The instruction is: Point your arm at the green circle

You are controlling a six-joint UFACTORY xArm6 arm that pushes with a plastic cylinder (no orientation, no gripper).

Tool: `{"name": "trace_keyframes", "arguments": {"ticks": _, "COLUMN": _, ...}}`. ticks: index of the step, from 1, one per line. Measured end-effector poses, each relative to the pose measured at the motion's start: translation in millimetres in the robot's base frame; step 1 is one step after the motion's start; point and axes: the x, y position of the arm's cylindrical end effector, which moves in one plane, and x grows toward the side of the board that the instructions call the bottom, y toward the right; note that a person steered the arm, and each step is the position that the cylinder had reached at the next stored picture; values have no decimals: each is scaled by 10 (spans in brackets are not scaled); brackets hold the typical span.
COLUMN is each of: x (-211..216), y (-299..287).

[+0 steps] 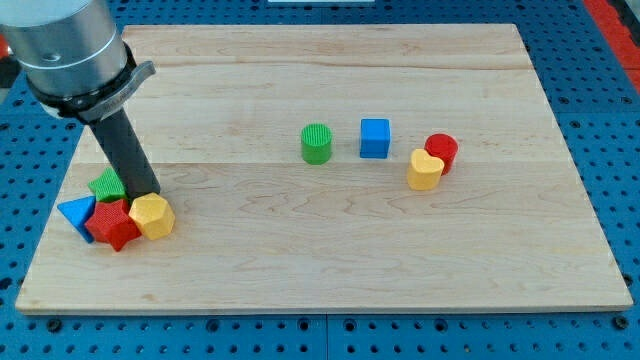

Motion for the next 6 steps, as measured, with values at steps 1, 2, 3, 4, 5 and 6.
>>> {"name": "trace_keyframes", "arguments": {"ticks": 1, "x": 0, "y": 13}}
{"name": "trace_keyframes", "arguments": {"ticks": 2, "x": -67, "y": 473}}
{"name": "trace_keyframes", "arguments": {"ticks": 3, "x": -68, "y": 1267}}
{"name": "trace_keyframes", "arguments": {"ticks": 4, "x": -138, "y": 1714}}
{"name": "trace_keyframes", "arguments": {"ticks": 5, "x": -362, "y": 1859}}
{"name": "trace_keyframes", "arguments": {"ticks": 6, "x": -641, "y": 1858}}
